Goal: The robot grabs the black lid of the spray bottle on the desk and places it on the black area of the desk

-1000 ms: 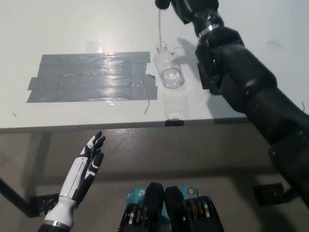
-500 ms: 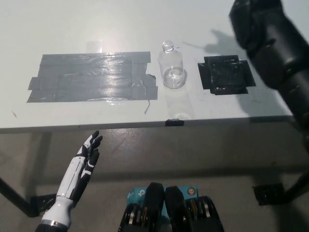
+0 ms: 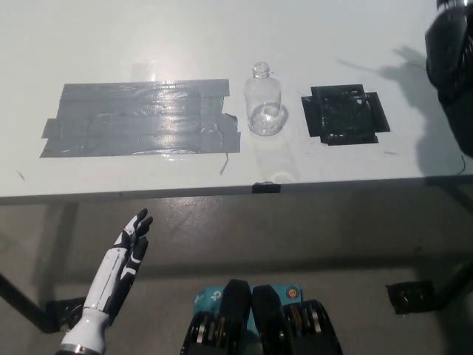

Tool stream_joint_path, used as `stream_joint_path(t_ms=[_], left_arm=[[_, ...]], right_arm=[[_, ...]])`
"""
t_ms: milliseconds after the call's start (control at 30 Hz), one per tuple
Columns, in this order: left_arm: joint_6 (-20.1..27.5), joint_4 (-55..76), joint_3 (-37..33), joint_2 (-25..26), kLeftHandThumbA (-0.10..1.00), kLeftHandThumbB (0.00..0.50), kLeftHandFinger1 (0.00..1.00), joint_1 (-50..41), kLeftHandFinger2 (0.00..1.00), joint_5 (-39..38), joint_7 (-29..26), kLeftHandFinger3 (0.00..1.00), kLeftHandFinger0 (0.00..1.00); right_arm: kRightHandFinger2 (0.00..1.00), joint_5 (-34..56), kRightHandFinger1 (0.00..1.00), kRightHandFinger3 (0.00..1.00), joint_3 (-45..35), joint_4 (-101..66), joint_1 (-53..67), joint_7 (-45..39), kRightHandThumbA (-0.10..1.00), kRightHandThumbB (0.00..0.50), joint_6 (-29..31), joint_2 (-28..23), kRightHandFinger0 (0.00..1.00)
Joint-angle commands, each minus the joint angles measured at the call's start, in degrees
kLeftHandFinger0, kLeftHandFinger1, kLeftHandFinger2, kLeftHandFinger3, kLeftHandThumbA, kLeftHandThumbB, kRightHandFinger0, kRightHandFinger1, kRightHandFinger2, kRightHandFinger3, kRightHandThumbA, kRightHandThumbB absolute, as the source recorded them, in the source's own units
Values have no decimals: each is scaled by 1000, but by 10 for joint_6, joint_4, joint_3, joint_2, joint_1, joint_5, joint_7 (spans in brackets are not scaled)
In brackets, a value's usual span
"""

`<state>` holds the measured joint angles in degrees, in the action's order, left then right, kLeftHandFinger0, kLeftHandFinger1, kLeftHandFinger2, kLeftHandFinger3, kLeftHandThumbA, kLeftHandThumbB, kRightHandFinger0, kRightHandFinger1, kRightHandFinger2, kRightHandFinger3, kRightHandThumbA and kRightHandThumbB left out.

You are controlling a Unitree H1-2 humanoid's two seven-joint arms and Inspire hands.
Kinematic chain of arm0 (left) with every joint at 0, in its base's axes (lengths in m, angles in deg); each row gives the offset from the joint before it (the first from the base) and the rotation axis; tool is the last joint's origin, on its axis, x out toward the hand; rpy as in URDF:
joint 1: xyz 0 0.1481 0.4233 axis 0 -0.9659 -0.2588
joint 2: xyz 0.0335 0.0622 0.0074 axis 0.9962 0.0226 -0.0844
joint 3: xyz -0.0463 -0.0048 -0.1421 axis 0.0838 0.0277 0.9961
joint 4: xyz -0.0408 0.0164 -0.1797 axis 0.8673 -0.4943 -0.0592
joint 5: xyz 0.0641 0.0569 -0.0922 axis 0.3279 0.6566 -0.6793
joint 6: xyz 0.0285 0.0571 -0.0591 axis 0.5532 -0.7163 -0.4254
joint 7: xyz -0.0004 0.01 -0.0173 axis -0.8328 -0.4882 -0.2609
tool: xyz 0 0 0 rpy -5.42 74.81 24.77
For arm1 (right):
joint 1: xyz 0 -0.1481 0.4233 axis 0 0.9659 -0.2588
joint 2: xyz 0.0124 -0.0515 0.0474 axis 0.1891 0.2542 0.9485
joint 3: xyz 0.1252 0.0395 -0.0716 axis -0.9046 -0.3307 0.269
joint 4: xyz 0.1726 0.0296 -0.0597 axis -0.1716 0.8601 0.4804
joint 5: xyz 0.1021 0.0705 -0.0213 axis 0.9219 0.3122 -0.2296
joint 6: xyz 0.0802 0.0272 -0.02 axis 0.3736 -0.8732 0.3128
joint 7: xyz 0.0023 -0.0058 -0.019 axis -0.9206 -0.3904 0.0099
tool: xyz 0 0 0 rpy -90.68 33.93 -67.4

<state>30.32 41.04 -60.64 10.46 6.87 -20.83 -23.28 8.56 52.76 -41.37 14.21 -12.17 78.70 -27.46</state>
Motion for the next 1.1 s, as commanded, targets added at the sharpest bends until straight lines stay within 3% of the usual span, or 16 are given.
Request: stream_joint_path(t_ms=[0, 133, 300, 467, 533, 567, 600, 633, 667, 700, 733, 800, 967, 1067], left_arm=[[25, 13, 6, 2, 1000, 1, 1000, -6, 1000, -2, -12, 1000, 1000], [24, 13, 7, 2, 1000, 0, 1000, -11, 1000, -1, -12, 1000, 1000], [26, 8, 5, -11, 1000, 0, 1000, -17, 1000, -4, -16, 1000, 1000], [28, 9, 9, -8, 1000, 2, 1000, -24, 1000, -3, -14, 1000, 1000], [35, -1, 11, -6, 1000, 0, 1000, -5, 1000, -6, -14, 1000, 1000], [35, -4, 11, -5, 1000, 0, 1000, -2, 1000, -5, -14, 1000, 1000], [38, -4, 11, -4, 1000, 0, 1000, -3, 1000, -3, -14, 1000, 1000], [39, -2, 11, -3, 1000, 0, 1000, -8, 1000, -3, -12, 1000, 1000], [39, -2, 11, -3, 1000, 6, 1000, -8, 995, -3, -11, 1000, 1000], [36, -1, 12, -2, 1000, 8, 1000, -8, 998, -4, -10, 1000, 1000], [33, 2, 13, -1, 1000, 7, 1000, -10, 999, -6, -8, 1000, 1000], [30, 4, 15, 1, 976, 15, 1000, -12, 989, 1, -11, 1000, 1000], [25, 5, 15, 1, 959, 7, 1000, -7, 970, 3, -11, 1000, 1000], [23, 11, 14, 5, 936, 0, 1000, -13, 966, 11, -10, 1000, 1000]], right_arm=[[739, 64, 289, 739, -34, 22, -5, -6, -100, 176, 14, 20, 0], [739, 89, 351, 802, -50, 100, -5, -5, -100, 172, 25, 46, 0], [631, 115, 287, 684, -59, 181, -16, 1, -100, 174, 59, 68, 0], [644, 155, 300, 683, -84, 244, -25, -8, -100, 172, 60, 88, 0], [616, 163, 328, 565, -85, 269, -41, -32, -100, 157, 40, 84, 23], [713, 179, 405, 697, -93, 274, -46, -70, -24, 139, 33, 80, 77], [709, 193, 473, 727, -100, 276, -46, -102, 157, 150, 27, 78, 206], [926, 204, 689, 953, -106, 274, -43, -131, 258, 190, 20, 77, 424], [1000, 231, 907, 1000, -120, 270, -47, -207, 344, 201, -3, 71, 609], [1000, 233, 1000, 1000, -119, 272, -49, -222, 422, 237, -8, 71, 742], [1000, 233, 1000, 1000, -117, 271, -50, -237, 445, 253, -14, 69, 799], [1000, 208, 1000, 1000, -89, 275, -53, -253, 536, 352, -15, 63, 1000], [1000, 203, 1000, 1000, -81, 276, -51, -258, 535, 458, -5, 54, 1000], [1000, 200, 1000, 1000, -69, 265, -41, -279, 627, 500, 6, 47, 1000]])
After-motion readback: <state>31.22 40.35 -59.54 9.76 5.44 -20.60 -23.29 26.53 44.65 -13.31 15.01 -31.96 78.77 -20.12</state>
